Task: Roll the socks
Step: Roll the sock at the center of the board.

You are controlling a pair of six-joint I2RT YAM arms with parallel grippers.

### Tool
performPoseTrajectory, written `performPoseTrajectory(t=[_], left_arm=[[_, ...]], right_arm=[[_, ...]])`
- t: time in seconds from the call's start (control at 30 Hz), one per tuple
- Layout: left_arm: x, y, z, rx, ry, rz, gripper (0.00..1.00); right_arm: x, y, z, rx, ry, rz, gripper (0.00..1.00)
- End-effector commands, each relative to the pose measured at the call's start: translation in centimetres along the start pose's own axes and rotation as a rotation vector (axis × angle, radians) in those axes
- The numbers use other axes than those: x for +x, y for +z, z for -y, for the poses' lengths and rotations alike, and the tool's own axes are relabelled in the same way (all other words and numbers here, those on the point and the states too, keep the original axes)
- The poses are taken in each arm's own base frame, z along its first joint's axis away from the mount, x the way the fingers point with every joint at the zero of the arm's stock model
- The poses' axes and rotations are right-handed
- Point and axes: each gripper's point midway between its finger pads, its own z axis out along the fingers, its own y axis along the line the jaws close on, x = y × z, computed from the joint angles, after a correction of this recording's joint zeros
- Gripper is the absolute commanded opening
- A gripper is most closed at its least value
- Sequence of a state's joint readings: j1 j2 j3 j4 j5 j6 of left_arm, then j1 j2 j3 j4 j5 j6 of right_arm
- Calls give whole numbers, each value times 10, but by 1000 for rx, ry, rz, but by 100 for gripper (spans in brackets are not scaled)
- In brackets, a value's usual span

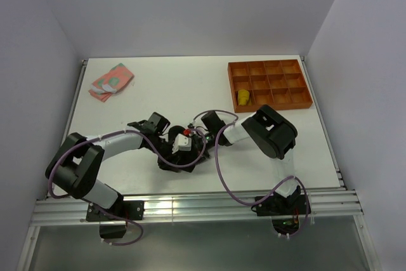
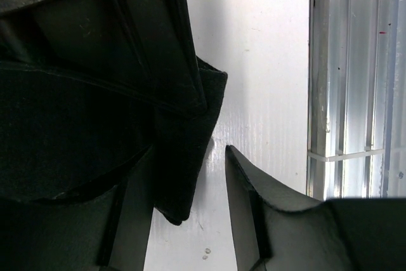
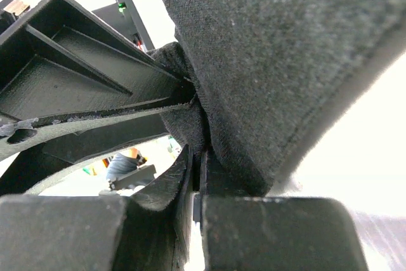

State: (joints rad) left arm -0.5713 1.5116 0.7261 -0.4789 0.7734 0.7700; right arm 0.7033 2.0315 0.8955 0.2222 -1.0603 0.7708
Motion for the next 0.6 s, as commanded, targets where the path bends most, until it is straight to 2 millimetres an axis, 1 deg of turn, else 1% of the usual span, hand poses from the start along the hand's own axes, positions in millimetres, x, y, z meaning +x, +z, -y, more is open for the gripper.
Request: performPoseTrajectory(t=[0.0, 0.03, 0.07, 0.13, 0.17, 0.23, 0.27, 0.33, 0.37, 0.4, 0.43, 0.47, 0.5, 0.53, 0.57], left_arm=[[-4, 2, 0, 19, -15, -7, 50], [-5, 1, -3, 14, -17, -8, 49], [-5, 2, -3, 17, -25, -13, 45], [-4, 4, -4, 27, -48, -21, 40], [-3, 4, -5, 26, -56, -24, 35], [-3, 5, -3, 45, -76, -31, 27], [-3, 5, -2, 52, -86, -33, 20], [0, 7, 1, 76, -111, -46, 13], [2, 7, 2, 83, -117, -51, 8], [4, 7, 3, 95, -121, -65, 5], [4, 6, 3, 99, -123, -69, 3], [4, 5, 4, 104, -123, -71, 1], [3, 2, 3, 111, -135, -79, 0], [2, 0, 4, 128, -139, -80, 0], [9, -3, 11, 169, -170, -105, 0]], right_arm=[[9, -3, 22, 49, 128, -14, 1], [10, -3, 23, 50, 129, -14, 1], [10, -4, 22, 52, 125, -9, 1], [10, -5, 24, 63, 123, 3, 1], [10, -5, 23, 65, 120, 10, 1], [9, -6, 26, 83, 112, 27, 4], [9, -7, 23, 88, 102, 38, 4], [6, -10, 27, 121, 87, 72, 9], [5, -12, 25, 134, 80, 85, 13], [0, -14, 30, 170, 57, 122, 21], [-2, -19, 25, 182, 33, 152, 25], [-4, -22, 28, 211, 23, 183, 29], [-6, -25, 28, 227, 4, 211, 35], [-9, -32, 27, 253, -18, 267, 38], [-13, -36, 24, 263, -34, 303, 42]])
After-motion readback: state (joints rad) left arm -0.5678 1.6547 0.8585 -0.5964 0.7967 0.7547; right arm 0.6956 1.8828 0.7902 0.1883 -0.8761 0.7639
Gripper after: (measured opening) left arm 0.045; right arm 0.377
